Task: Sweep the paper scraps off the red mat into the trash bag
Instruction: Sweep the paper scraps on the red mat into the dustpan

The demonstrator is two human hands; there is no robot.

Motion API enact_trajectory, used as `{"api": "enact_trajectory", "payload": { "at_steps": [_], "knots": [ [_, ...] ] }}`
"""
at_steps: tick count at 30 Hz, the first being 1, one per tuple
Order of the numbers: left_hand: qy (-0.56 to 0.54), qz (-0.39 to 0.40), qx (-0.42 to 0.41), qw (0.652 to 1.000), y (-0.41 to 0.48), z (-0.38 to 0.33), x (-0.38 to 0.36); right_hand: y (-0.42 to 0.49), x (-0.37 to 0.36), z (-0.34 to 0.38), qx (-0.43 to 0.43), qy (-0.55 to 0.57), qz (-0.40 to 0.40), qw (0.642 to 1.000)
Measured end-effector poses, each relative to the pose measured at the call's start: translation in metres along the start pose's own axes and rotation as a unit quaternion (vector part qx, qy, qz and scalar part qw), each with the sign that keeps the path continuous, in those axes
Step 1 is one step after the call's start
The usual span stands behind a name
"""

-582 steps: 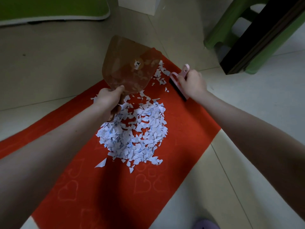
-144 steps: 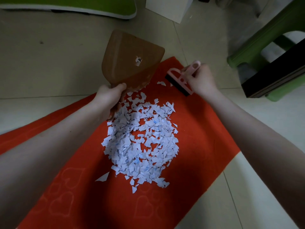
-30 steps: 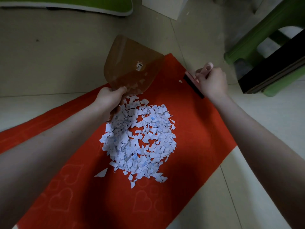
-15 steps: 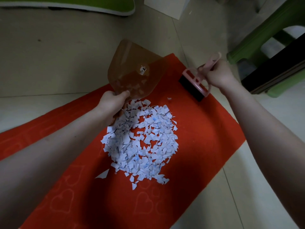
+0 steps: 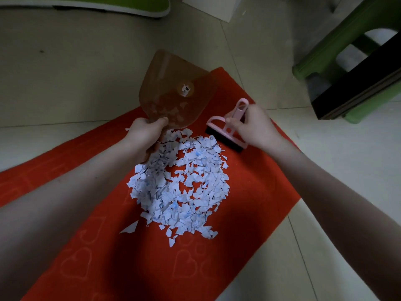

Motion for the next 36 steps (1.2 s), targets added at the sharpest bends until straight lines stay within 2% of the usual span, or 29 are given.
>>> {"api": "enact_trajectory", "payload": {
  "at_steps": [3, 6, 9, 12, 16, 24, 26, 30, 36],
  "knots": [
    [0.003, -0.011, -0.005, 1.0, -0.001, -0.003, 0.007, -0.01, 0.014, 0.0, 0.011, 0.074, -0.04, 0.996],
    [-0.013, -0.021, -0.013, 1.0, -0.003, -0.008, 0.015, -0.004, 0.016, -0.003, 0.001, 0.025, -0.077, 0.997],
    [-0.012, -0.029, -0.025, 0.999, -0.004, -0.012, 0.021, 0.004, -0.001, -0.004, -0.011, -0.054, -0.042, 0.998],
    [-0.02, -0.032, -0.03, 0.999, 0.0, -0.012, 0.03, 0.009, -0.007, 0.004, 0.001, -0.011, -0.019, 1.0],
    [-0.028, -0.047, -0.026, 0.998, 0.005, -0.009, 0.042, 0.026, -0.002, 0.022, -0.004, 0.034, -0.088, 0.996],
    [-0.07, -0.066, -0.025, 0.995, 0.011, -0.012, 0.06, 0.082, -0.004, 0.06, -0.05, -0.027, -0.151, 0.987],
    [-0.078, -0.068, -0.025, 0.994, 0.011, -0.011, 0.065, 0.098, -0.006, 0.065, -0.043, -0.049, -0.141, 0.988],
    [-0.08, -0.079, -0.009, 0.994, 0.014, 0.001, 0.073, 0.116, -0.023, 0.07, -0.027, -0.072, -0.068, 0.995],
    [-0.08, -0.076, 0.003, 0.994, 0.016, 0.007, 0.071, 0.09, -0.022, 0.071, 0.104, -0.044, 0.01, 0.994]
  ]
}}
Point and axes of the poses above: each hand's wrist, its own y-axis towards the middle knuckle, its own x-axis out of the back of the hand, z = x × y, the point moved 5 cm from there along y, towards the middle knuckle, and after that the axes turned 12 degrees about -y, right-handed, at the moved point
